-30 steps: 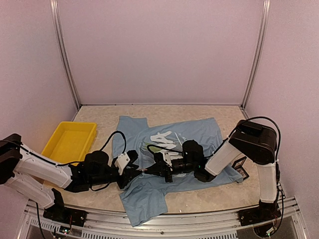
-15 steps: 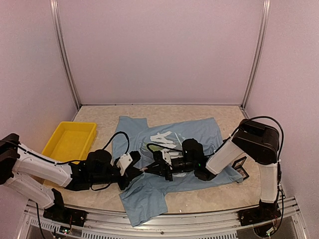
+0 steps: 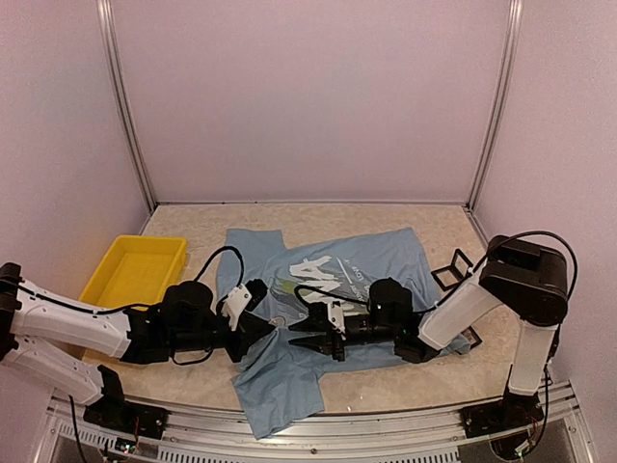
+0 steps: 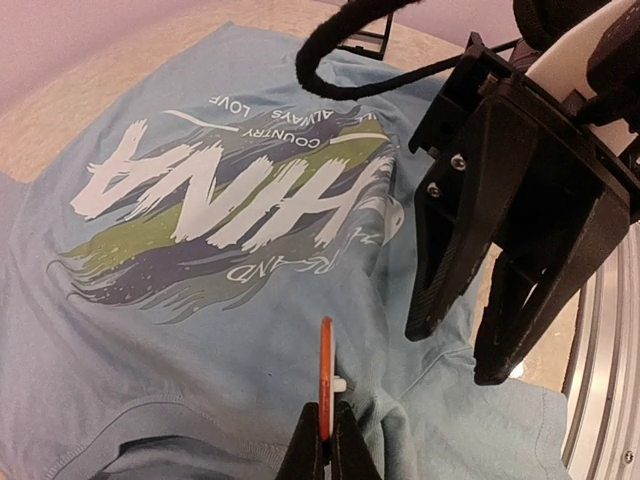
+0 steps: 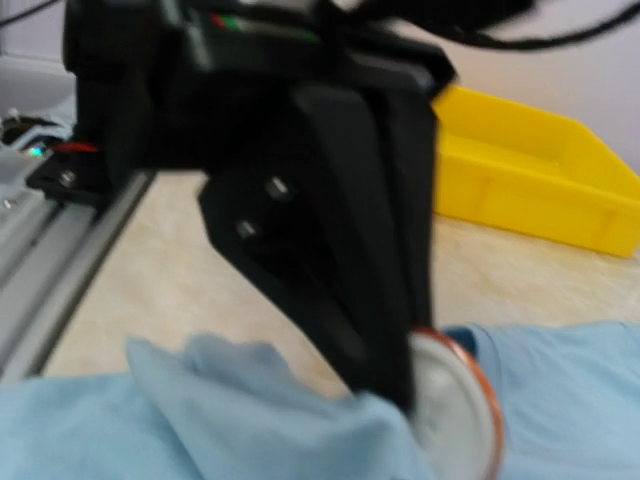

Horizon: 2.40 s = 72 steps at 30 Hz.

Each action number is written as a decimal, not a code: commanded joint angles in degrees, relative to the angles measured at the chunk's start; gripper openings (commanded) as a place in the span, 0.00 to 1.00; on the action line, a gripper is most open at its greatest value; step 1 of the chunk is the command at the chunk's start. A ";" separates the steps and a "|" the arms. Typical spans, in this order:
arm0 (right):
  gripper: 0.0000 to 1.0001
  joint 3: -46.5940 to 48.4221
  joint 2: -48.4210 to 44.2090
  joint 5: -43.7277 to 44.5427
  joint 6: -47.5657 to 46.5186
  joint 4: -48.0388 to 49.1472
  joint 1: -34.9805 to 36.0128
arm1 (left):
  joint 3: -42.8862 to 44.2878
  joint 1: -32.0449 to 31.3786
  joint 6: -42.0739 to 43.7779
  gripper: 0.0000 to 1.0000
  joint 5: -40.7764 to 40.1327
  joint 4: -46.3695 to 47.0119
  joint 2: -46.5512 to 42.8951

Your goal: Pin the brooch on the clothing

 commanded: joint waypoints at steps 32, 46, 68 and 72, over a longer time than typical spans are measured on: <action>0.22 4.67 7.07 7.26 6.53 2.86 2.67 | 3.50 1.64 -7.89 0.00 -0.49 -5.60 -3.29; 0.22 10.51 7.38 17.70 12.23 -3.55 5.34 | 3.85 1.58 -9.20 0.00 0.03 -4.59 -2.45; 0.00 12.64 10.12 13.35 16.23 -9.71 3.27 | 2.54 1.32 -7.17 0.00 5.82 -3.91 -6.35; 0.07 10.54 7.40 4.72 13.52 -9.30 2.16 | 1.62 1.29 -5.52 0.00 4.92 -4.30 -7.75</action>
